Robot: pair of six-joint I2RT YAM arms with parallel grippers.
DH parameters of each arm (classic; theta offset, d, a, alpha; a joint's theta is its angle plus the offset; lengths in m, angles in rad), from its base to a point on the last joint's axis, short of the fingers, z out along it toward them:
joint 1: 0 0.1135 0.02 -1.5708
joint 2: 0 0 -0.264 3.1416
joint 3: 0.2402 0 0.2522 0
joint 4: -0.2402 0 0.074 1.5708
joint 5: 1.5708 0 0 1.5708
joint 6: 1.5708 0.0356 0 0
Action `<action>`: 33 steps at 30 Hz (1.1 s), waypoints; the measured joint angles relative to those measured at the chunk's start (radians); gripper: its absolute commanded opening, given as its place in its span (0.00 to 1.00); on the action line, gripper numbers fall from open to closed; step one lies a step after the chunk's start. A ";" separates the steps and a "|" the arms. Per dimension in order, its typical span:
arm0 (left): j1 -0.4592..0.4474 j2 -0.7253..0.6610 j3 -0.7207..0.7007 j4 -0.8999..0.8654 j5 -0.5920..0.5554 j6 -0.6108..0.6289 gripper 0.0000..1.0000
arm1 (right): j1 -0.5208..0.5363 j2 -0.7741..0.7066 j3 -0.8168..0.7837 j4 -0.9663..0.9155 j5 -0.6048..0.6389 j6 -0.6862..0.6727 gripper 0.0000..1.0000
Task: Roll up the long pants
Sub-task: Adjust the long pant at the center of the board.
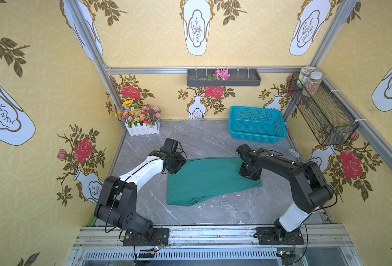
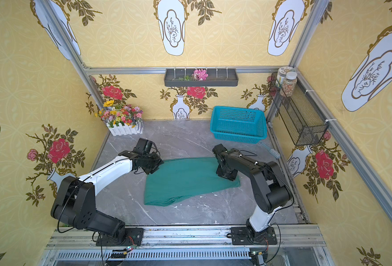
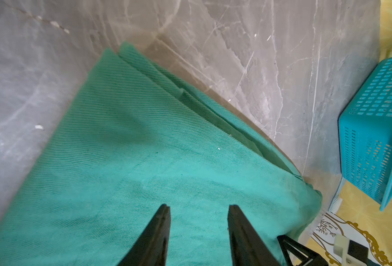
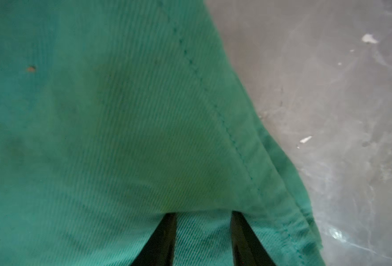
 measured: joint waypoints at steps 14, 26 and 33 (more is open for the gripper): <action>0.007 -0.190 -0.065 -0.158 -0.171 0.042 0.44 | 0.073 0.312 0.402 0.087 0.021 -0.267 0.63; 0.097 0.024 0.076 -0.084 -0.007 0.179 0.39 | 0.206 0.161 0.336 0.050 -0.002 -0.166 0.54; 0.183 0.142 0.141 -0.124 -0.082 0.217 0.28 | 0.150 0.142 0.275 0.042 0.001 -0.064 0.39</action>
